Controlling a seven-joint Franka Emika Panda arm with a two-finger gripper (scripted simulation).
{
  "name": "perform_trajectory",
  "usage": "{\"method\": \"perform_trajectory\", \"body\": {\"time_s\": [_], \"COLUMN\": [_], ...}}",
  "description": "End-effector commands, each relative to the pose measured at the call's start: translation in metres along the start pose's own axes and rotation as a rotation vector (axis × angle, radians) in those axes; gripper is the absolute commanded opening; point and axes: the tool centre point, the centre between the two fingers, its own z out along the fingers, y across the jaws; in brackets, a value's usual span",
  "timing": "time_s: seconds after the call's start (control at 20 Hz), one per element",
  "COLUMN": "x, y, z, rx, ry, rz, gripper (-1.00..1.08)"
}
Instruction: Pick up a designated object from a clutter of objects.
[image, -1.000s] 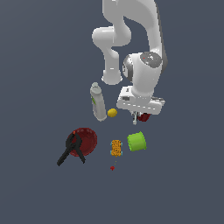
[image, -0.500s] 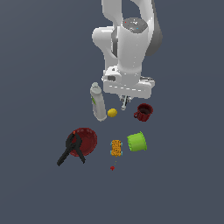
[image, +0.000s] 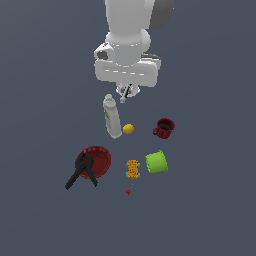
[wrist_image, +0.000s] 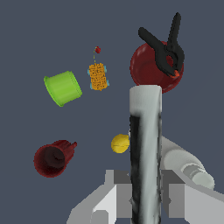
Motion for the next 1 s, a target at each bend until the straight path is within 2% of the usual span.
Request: {"method": "perform_trajectory", "body": {"time_s": [0.0,0.45,0.95], "x": [-0.002,-0.005,-0.004], "y": [0.018,0.069,0.094], "z": [-0.023,-0.091,-0.124], "rx": [0.000,-0.003,-0.005], "ry": [-0.001,0.000,0.001], "rz": [0.000,0.001,0.001], "gripper": [-1.00,-1.00,-1.00]}}
